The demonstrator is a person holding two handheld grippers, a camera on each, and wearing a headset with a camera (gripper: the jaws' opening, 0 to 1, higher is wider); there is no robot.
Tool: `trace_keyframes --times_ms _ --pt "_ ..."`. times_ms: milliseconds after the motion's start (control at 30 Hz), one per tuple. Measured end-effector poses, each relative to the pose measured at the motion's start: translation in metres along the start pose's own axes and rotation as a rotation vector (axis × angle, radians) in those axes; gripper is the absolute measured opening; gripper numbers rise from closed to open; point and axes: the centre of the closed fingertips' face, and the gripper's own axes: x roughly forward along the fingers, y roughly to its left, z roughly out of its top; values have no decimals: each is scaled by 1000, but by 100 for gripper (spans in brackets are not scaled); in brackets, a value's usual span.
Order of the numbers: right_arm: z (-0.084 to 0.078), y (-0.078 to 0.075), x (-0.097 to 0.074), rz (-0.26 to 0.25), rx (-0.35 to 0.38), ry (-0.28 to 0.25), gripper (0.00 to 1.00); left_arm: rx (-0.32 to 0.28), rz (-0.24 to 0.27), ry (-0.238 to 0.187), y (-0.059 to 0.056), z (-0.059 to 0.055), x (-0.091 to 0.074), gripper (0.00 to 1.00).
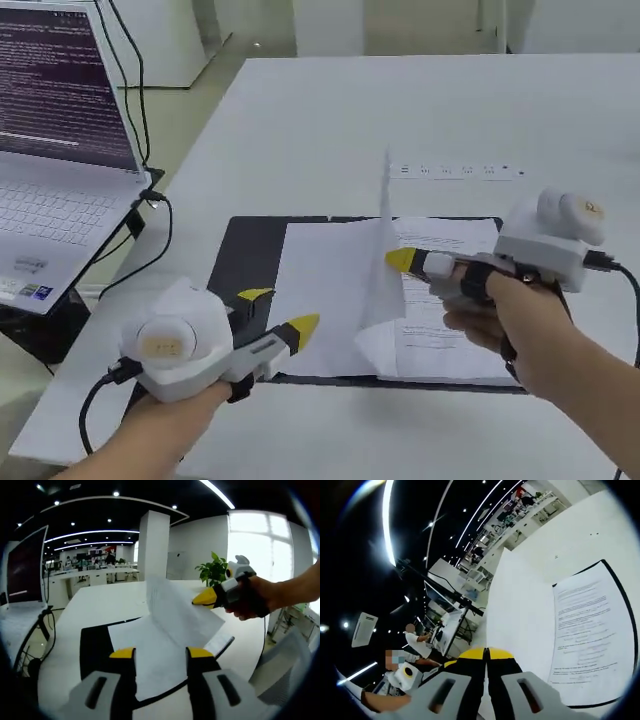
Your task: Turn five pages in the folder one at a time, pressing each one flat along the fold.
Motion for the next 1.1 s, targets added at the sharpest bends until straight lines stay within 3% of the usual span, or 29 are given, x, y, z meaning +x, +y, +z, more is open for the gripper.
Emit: trace_keyframes --times_ms 133,400,733,1100 --pt "-7 4 22 -9 -27 33 0 -8 34 3 16 -5 -17 38" --pt "-19 5 60 -74 -101 72 0 -14 66 11 29 -12 -34 37" --pt "-55 -11 97 -144 -135 168 0 -30 83 23 40 -20 -42 37" --pt "-91 -35 129 -172 -97 233 0 -48 79 65 48 -44 -44 36"
